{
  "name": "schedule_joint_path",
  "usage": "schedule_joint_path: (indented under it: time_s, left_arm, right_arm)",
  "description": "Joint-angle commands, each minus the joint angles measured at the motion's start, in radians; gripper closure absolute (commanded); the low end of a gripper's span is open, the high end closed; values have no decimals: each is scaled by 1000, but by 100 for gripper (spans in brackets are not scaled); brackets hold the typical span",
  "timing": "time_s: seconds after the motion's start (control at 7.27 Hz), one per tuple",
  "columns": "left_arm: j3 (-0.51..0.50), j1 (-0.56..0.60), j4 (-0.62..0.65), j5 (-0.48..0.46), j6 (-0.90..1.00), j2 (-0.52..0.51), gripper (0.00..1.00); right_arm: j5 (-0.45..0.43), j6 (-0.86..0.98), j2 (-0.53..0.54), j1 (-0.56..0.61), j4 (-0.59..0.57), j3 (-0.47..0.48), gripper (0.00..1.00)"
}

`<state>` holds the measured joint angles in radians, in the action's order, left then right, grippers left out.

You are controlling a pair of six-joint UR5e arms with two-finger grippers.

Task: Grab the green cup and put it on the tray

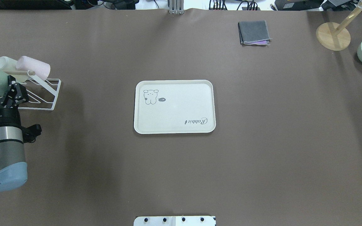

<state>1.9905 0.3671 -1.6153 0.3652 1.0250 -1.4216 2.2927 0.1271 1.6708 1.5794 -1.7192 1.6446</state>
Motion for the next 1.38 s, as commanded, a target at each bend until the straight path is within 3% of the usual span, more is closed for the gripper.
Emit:
schedule_joint_path:
  time_s: [0.0, 0.28, 0.96, 1.24]
  left_arm:
    - [52, 21, -2, -3, 0, 25, 100]
    - [74, 16, -81, -5, 0, 35, 100]
    - [44, -42, -472, 11, -54, 41, 100]
    - [50, -39, -567, 79, -150, 27, 100]
  right_arm:
    - [-4, 0, -8, -1, 1, 0, 0]
    - [-7, 0, -8, -1, 3, 0, 0]
    - [-53, 0, -9, -1, 9, -6, 0]
    - [-46, -3, -2, 8, 12, 12, 0]
